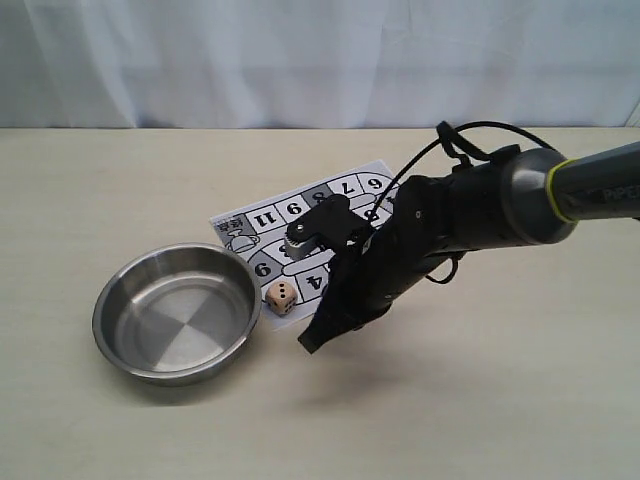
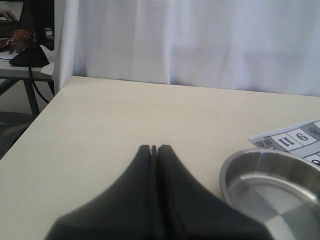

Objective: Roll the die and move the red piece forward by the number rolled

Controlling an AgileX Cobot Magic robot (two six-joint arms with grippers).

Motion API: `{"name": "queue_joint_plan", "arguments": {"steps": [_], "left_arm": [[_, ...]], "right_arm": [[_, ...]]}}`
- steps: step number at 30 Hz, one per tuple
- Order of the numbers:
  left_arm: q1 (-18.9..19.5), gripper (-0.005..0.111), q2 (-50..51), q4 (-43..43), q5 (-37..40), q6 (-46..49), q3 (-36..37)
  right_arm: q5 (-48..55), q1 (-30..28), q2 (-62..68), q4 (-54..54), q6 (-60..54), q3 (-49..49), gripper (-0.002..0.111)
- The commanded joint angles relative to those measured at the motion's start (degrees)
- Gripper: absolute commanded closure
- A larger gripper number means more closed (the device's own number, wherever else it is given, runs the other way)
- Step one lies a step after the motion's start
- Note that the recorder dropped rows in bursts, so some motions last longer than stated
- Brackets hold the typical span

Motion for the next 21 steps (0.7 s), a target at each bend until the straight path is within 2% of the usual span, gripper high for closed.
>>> {"name": "queue_joint_plan", "arguments": {"steps": [1,18,21], "left_arm": [[-0.01,0.107,-0.06,0.1,-0.64,0.01,-0.3],[-0.01,0.107,-0.06,0.1,-0.64,0.01,-0.3],[-0.01,0.107,-0.06,0.1,-0.64,0.01,-0.3]], "right_arm": [[-1.26,0.5,2.37,1.02,0.34,-2.17,0.104],[-1.48,0.5,4.33,2.45,0.34,-3.44,0.104],[-0.26,0.39,2.97,-0.17,0.34,-3.44,0.104]]}}
